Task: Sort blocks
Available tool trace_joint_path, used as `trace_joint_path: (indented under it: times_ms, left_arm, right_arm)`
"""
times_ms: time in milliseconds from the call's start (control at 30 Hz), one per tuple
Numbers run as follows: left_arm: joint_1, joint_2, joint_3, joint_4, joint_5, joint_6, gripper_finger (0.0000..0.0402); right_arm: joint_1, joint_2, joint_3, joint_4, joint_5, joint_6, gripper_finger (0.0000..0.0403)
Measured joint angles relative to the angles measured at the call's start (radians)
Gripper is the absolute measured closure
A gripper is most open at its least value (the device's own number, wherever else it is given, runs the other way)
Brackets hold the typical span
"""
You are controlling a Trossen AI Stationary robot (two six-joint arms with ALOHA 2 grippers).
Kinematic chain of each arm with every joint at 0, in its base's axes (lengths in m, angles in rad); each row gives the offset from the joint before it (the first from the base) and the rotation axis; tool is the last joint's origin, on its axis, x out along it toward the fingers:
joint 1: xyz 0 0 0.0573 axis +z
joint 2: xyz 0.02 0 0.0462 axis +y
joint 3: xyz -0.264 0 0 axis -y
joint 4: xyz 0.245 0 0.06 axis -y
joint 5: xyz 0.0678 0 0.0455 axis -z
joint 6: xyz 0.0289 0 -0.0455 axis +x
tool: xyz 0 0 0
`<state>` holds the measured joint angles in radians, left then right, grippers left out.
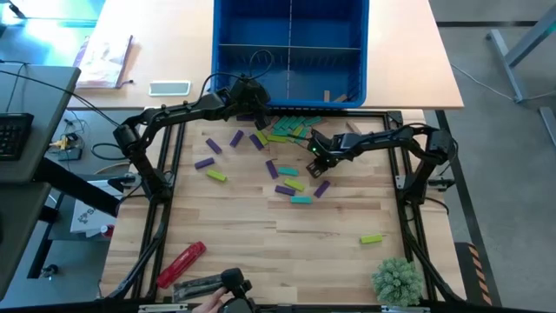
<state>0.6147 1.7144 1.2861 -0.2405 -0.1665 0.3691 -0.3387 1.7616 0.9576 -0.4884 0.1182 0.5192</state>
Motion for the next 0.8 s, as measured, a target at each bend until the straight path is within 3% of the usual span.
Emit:
trace_joint_path:
  times_ms: [100, 233, 400, 633, 800]
  left_arm:
    - [0.0, 0.0, 0.0, 0.001, 0.0, 0.0, 0.0238]
    - [0.0, 0.0, 0.0, 0.003, 0.001, 0.0, 0.0238]
    - [0.0, 0.0, 0.0, 0.01, 0.006, 0.0, 0.0238]
    - [0.0, 0.0, 0.0, 0.017, 0.008, -0.001, 0.0238]
    - [0.0, 0.0, 0.0, 0.02, 0.008, -0.002, 0.0238]
  right_arm:
    - [0.018, -0.042, 0.1, -0.131, -0.01, -0.032, 0.0313]
    - [0.036, -0.078, 0.25, -0.286, 0.065, -0.112, 0.0313]
    - [0.039, -0.111, 0.423, -0.302, 0.168, -0.234, 0.0313]
    - [-0.054, -0.108, 0.469, -0.061, 0.255, -0.429, 0.0313]
    - [-0.189, -0.082, 0.466, 0.095, 0.317, -0.446, 0.0313]
